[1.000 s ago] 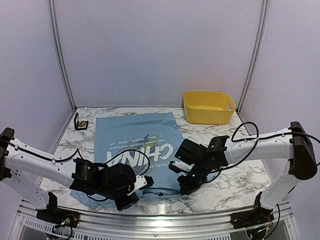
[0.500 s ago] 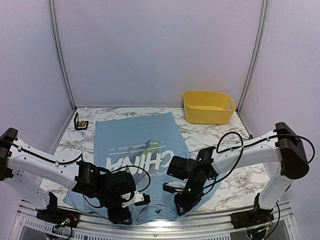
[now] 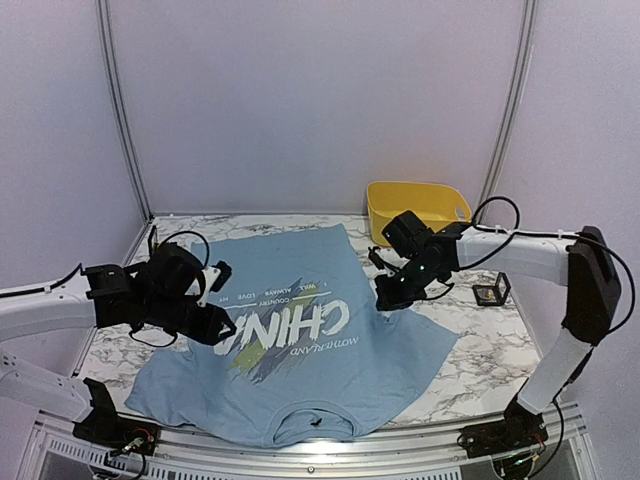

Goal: Pin the brooch onto the clothing

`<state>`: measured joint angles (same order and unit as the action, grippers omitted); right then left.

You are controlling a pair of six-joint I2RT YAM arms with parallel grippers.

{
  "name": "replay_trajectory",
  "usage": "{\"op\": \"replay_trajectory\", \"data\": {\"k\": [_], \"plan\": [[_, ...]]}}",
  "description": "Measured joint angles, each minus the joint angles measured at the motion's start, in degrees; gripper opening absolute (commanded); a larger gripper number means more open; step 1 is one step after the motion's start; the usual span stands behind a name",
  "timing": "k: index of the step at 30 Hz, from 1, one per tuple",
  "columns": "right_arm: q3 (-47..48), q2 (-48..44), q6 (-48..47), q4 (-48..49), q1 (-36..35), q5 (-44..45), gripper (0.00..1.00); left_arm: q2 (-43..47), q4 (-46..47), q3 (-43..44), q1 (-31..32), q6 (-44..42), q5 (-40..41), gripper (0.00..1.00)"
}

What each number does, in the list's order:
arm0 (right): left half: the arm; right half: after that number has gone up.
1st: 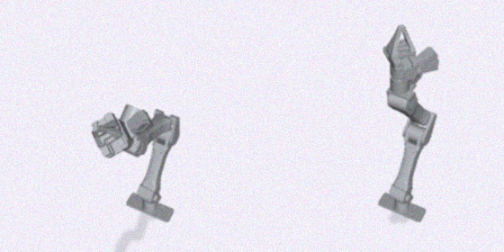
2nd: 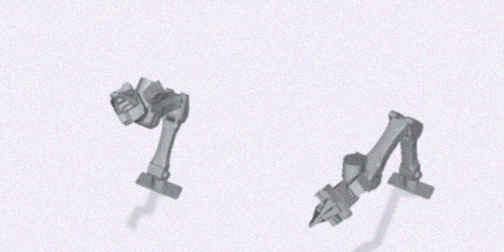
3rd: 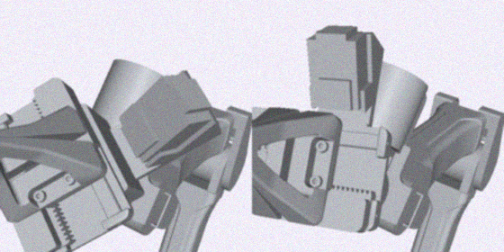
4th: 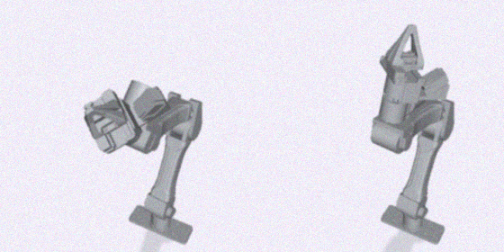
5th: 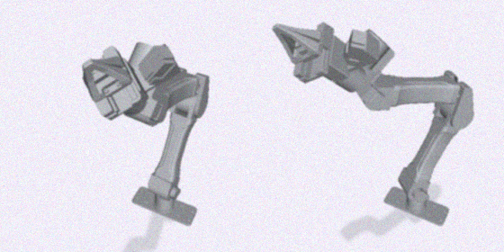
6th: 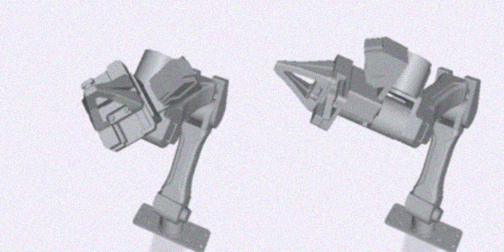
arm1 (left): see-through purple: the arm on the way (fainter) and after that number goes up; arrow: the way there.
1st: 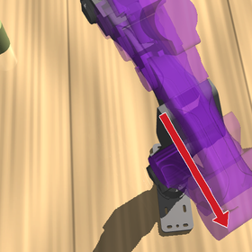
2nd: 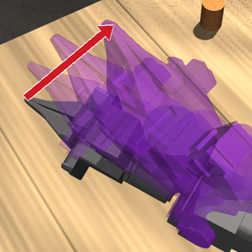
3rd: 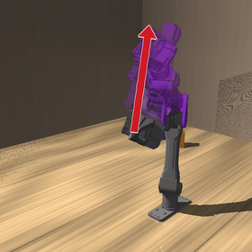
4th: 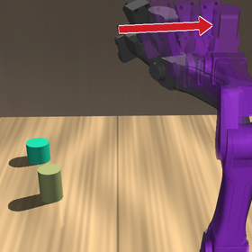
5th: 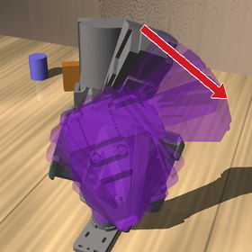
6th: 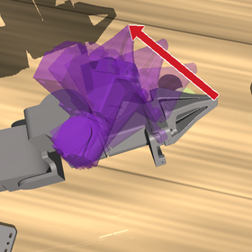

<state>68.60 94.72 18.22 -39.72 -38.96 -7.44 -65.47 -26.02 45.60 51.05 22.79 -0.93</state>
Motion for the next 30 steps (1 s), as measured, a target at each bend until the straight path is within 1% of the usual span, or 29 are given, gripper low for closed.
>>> {"op": "replay_trajectory", "data": {"k": [2, 3, 5, 7, 11, 16, 20, 24, 27, 30], "plan": [[0.02, 3.82, -0.48, 3.21, 3.37, 3.48, 0.00, -0.28, -0.07, -3.48, -6.14, 4.15, 3.48, 0.31], [0.02, 5.33, -0.57, 4.22, 4.44, 4.74, 0.00, -0.35, -0.22, -5.16, -7.93, 5.68, 4.61, 0.31], [0.00, 8.76, -0.96, 6.34, 6.82, 7.74, 0.00, -0.52, -0.68, -9.42, -10.84, 8.87, 6.82, 0.31], [-0.48, 10.67, -1.07, 8.02, 8.55, 9.75, 0.00, -1.11, -1.36, -12.39, -12.44, 11.17, 8.41, 0.31], [-3.76, 10.78, -0.94, 10.82, 10.84, 11.78, 0.00, -3.89, -1.18, -13.70, -14.16, 14.10, 10.67, 0.31], [-6.47, 9.81, -0.92, 15.08, 13.77, 12.13, 0.00, -8.44, 3.43, -14.80, -16.28, 15.39, 13.07, 0.31], [-6.54, 10.29, -1.14, 17.05, 16.33, 12.76, 0.00, -13.44, 6.73, -11.82, -17.38, 13.51, 15.74, 0.31], [-4.94, 11.32, -2.12, 16.57, 17.77, 13.44, 0.00, -17.62, 7.54, -8.22, -18.18, 10.91, 16.50, 0.32], [-2.95, 11.82, -3.48, 14.84, 17.92, 14.08, 0.00, -16.85, 6.54, -8.26, -18.45, 10.56, 15.56, 0.36], [0.24, 11.34, -5.49, 12.83, 16.92, 14.29, 0.00, -11.74, 1.90, -9.66, -18.49, 10.86, 14.45, 0.40]]}}
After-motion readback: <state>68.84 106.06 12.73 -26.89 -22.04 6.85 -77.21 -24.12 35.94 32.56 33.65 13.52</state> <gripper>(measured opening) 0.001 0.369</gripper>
